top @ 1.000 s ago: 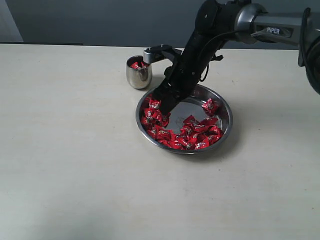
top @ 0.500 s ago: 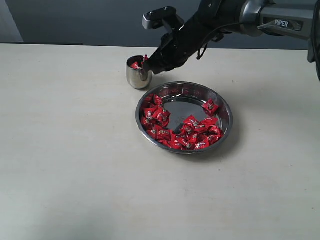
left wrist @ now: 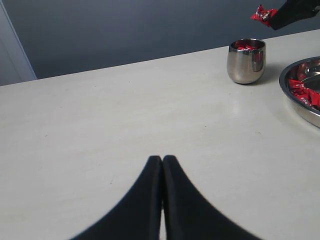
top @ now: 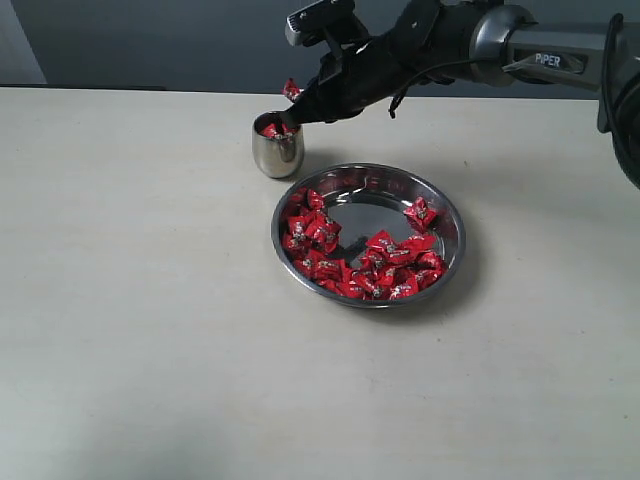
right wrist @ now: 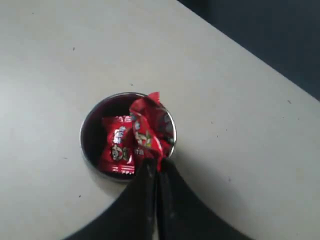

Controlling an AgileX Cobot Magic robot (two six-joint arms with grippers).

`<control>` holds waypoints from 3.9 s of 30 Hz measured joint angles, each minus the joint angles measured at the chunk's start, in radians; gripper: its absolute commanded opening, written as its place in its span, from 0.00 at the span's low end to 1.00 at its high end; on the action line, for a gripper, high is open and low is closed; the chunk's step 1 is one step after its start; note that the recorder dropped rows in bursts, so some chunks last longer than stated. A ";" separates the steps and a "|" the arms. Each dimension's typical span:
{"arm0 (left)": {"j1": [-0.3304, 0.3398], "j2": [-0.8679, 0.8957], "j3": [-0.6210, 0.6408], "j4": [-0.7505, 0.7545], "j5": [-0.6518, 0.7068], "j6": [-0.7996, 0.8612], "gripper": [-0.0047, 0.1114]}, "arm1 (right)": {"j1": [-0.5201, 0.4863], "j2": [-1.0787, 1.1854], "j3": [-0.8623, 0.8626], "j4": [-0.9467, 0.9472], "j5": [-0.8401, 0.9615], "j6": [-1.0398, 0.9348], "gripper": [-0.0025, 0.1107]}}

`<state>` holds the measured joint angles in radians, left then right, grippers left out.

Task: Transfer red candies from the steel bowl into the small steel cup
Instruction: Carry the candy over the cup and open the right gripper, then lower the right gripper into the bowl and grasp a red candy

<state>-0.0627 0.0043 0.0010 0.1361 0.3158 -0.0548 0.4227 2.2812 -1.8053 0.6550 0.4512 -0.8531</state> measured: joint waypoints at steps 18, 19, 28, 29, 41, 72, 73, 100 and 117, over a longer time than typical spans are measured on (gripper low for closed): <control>0.000 0.000 0.000 0.000 0.000 0.000 0.04 | 0.000 0.000 0.000 0.147 -0.047 -0.138 0.03; 0.000 0.000 0.000 0.000 0.000 0.000 0.04 | 0.000 0.000 0.000 0.149 -0.047 -0.141 0.04; 0.000 0.000 0.000 0.000 0.000 0.000 0.04 | 0.000 0.000 0.000 0.195 -0.059 -0.141 0.33; 0.000 0.000 0.000 0.000 0.000 0.000 0.04 | 0.000 0.000 0.000 0.197 -0.059 -0.141 0.33; 0.000 0.000 0.000 0.000 0.000 0.000 0.04 | 0.000 -0.031 0.000 0.101 0.087 -0.068 0.33; 0.000 0.000 0.000 0.000 0.000 0.000 0.04 | 0.000 -0.067 0.059 -0.302 0.593 0.259 0.28; 0.000 0.000 0.000 0.000 0.000 0.000 0.04 | 0.000 -0.067 0.059 -0.274 0.596 0.246 0.28; 0.000 0.000 0.000 0.000 0.000 0.000 0.04 | 0.000 0.048 0.059 -0.095 0.567 0.118 0.44; 0.000 0.000 0.000 0.000 0.000 0.000 0.04 | 0.000 0.054 0.059 -0.103 0.594 0.116 0.09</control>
<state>-0.0627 0.0043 0.0010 0.1361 0.3158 -0.0548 0.4227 2.3356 -1.7467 0.5523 1.0450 -0.7370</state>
